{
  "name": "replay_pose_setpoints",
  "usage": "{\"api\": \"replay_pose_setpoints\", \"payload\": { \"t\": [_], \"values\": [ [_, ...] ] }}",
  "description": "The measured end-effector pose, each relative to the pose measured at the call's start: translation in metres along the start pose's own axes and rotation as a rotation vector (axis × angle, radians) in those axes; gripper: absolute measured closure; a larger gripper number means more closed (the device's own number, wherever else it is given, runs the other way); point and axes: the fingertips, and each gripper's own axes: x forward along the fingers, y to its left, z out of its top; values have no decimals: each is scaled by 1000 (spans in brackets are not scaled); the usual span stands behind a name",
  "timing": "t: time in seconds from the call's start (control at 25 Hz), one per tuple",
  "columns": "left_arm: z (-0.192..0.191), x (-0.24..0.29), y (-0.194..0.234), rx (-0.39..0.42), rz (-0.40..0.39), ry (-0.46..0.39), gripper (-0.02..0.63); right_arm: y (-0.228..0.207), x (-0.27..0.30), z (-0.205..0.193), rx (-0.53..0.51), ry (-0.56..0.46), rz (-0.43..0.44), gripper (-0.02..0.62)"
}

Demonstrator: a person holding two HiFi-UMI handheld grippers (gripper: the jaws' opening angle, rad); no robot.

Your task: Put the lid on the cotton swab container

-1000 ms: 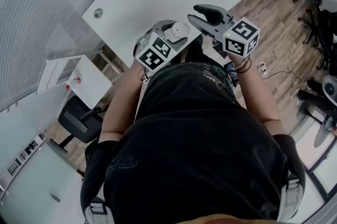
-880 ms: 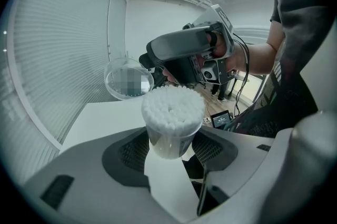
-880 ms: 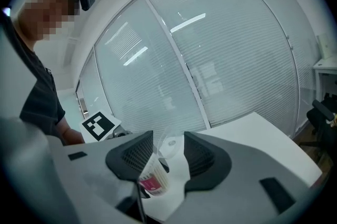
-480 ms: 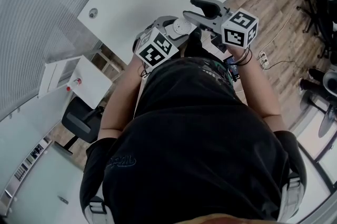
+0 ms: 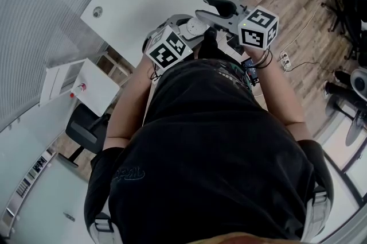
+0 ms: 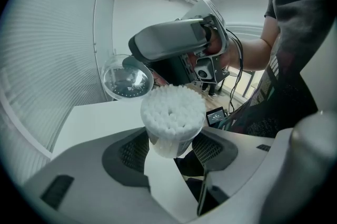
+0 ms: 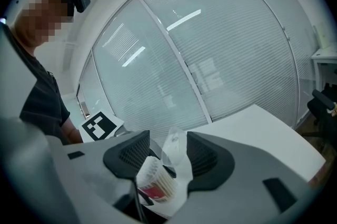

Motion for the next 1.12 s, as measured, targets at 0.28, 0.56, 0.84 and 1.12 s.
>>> {"api": "replay_pose_setpoints", "payload": {
  "t": [0.28,0.56,0.84,1.12],
  "values": [
    [-2,3,3,-11,0,6,342,1,1,1,-9,8,14,374],
    [-5,-2,11,-18,18,10,342,7,4,7,-10,-2,26,374],
    [-7,-7,19,-26,43,4,342,19,10,10,-25,3,50,376],
    [-8,-8,22,-42,60,0,342,26,11,10,-36,14,71,376]
  ]
}}
